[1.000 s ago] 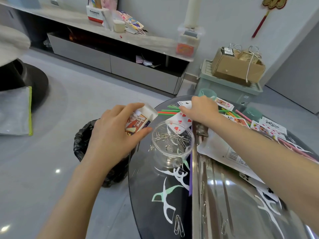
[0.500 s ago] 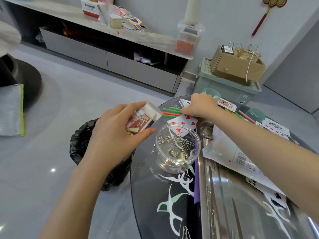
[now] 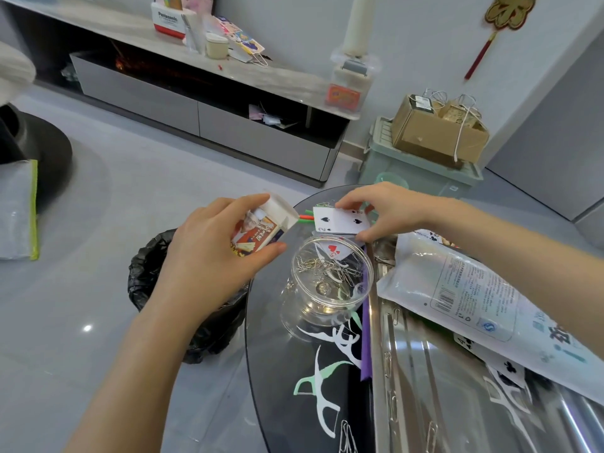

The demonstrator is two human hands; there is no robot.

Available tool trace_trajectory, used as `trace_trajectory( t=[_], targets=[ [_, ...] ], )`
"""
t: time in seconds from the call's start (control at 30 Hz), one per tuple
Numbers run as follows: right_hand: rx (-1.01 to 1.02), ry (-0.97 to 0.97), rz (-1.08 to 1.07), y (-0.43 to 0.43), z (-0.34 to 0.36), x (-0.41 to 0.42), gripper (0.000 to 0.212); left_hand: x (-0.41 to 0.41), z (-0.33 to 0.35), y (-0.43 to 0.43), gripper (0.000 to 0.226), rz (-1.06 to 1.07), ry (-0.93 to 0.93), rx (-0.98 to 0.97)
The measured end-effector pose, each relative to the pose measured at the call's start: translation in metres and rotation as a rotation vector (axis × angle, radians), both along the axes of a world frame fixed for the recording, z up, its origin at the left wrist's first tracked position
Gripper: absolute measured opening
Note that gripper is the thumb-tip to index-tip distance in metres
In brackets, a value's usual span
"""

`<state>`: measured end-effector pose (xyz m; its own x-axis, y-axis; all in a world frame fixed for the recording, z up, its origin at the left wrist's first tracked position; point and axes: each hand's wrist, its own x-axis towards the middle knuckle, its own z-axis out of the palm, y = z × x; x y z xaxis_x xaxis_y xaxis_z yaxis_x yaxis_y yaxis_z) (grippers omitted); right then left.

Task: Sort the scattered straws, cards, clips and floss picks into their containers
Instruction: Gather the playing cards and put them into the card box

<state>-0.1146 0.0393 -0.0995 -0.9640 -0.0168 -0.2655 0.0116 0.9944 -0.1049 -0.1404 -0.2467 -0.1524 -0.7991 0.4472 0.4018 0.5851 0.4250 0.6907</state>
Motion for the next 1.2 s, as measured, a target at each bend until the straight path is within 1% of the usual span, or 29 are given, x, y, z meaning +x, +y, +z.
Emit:
trace_trajectory(
  t=[0.03,0.1,0.23,0.37,0.5,0.67,0.77,0.83,1.0,1.03,1.13,1.2],
  targets=[
    [0.034,-0.033,0.023,-0.002,0.001,-0.006,0.063,0.0,0.0,0.0,0.063,0.003,0.002,0.001],
    [0.166,-0.123,0.076,-0.01,0.002,-0.021,0.068,0.0,0.001,0.001,0.063,0.011,0.006,0.003],
    [0.482,-0.311,0.203,-0.027,0.001,-0.044,0.066,0.0,0.001,0.004,0.063,0.011,0.001,0.001],
    [0.646,-0.421,0.209,-0.038,-0.002,-0.052,0.064,-0.001,0.001,0.005,0.064,0.005,0.006,-0.012],
    [0.747,-0.465,0.231,-0.049,-0.002,-0.057,0.077,-0.003,0.001,0.003,0.063,0.006,0.001,-0.005],
    [0.768,-0.427,0.263,-0.051,-0.006,-0.056,0.092,-0.006,0.0,0.002,0.063,0.014,0.0,-0.018],
    [0.763,-0.415,0.293,-0.049,-0.009,-0.053,0.104,-0.006,-0.001,0.002,0.064,0.017,0.001,-0.03],
    [0.737,-0.397,0.305,-0.047,-0.01,-0.05,0.098,-0.005,-0.001,0.003,0.064,0.012,-0.005,-0.03],
    [0.694,-0.358,0.319,-0.046,-0.01,-0.05,0.072,-0.003,0.001,0.004,0.066,-0.001,-0.006,-0.042],
    [0.681,-0.342,0.309,-0.043,-0.008,-0.051,0.066,-0.003,0.001,0.004,0.066,-0.001,-0.003,-0.046],
    [0.613,-0.257,0.262,-0.035,-0.002,-0.051,0.035,-0.002,0.003,0.005,0.065,-0.001,0.006,-0.056],
    [0.561,-0.204,0.238,-0.03,0.004,-0.047,0.024,-0.001,0.005,0.006,0.065,-0.013,0.02,-0.083]
  ],
)
